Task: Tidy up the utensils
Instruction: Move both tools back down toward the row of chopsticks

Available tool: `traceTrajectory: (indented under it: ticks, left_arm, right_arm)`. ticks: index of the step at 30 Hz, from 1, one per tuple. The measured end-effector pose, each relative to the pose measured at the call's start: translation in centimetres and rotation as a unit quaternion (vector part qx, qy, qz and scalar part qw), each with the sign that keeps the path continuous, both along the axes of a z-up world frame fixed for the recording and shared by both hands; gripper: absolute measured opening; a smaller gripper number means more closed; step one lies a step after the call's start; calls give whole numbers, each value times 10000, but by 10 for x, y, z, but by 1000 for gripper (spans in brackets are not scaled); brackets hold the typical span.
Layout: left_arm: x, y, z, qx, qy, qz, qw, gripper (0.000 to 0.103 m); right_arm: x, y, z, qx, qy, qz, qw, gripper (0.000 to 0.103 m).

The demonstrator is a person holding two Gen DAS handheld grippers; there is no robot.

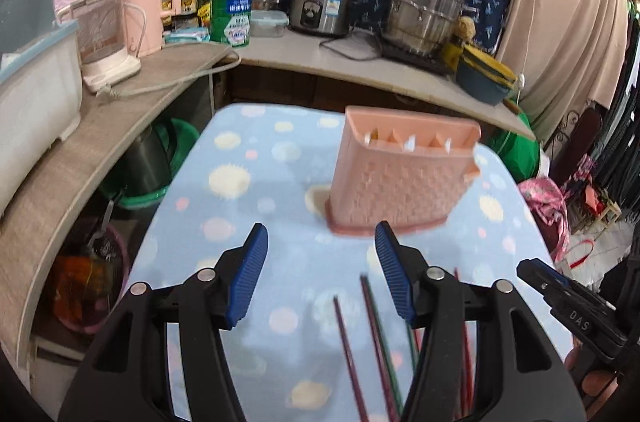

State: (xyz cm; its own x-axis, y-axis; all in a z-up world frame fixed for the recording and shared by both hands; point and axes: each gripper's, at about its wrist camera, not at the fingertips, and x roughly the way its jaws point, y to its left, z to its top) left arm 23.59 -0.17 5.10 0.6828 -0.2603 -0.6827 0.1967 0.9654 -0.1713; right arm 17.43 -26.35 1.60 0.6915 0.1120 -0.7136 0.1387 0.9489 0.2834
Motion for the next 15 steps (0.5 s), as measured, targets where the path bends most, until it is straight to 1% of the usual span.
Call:
traceTrajectory:
  ticks: [4,9,11,15]
  left_arm:
    - [-38,-2,-27,181,194,-60,9996,53]
    - [-78,-13,-56,481,328,-156,9982,53]
    - [-90,-16,-68,508,444,-194,9975,53]
    - [-110,-19,-91,572,645,-175,9961,53]
  right_arm:
    - [-47,9,-29,-340,328,-61,9989,30]
    - [-91,22,-60,-763,620,-68,9951,30]
    - [-102,25,-70,-815,694,-50,9942,30]
    - [-113,29,-82,-707,765,-4,9946,28]
